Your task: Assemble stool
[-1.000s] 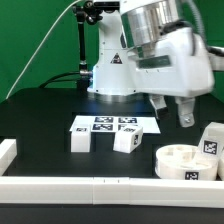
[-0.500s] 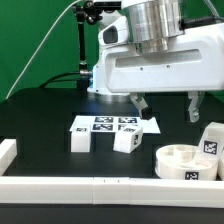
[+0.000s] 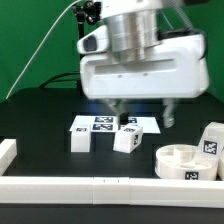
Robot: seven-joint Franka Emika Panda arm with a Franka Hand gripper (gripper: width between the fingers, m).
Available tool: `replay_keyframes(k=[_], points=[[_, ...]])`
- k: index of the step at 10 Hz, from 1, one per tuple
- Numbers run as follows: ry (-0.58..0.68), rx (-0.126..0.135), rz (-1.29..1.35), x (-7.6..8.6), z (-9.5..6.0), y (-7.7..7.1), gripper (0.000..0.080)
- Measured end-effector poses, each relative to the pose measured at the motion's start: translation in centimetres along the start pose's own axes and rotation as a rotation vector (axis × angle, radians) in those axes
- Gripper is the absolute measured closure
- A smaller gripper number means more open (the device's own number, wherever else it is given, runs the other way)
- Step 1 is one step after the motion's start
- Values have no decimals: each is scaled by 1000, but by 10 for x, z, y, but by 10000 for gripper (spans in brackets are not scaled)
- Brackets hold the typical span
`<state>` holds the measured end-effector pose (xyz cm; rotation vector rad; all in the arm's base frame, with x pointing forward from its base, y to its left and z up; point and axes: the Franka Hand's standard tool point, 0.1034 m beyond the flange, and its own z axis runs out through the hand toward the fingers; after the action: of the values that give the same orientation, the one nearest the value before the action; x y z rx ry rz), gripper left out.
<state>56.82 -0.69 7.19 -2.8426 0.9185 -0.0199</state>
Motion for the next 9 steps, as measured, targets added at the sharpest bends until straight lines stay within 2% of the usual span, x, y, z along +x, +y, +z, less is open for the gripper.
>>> replay_keyframes(k=[1,2,6,8,9], points=[[-11,-9,1,-1,2,14,150],[5,-1,11,10,-5,15,150],[4,-4,9,7,-2,15,150],[13,-26,9,-6,8,37,150],[9,-33,12,-12,12,43,150]])
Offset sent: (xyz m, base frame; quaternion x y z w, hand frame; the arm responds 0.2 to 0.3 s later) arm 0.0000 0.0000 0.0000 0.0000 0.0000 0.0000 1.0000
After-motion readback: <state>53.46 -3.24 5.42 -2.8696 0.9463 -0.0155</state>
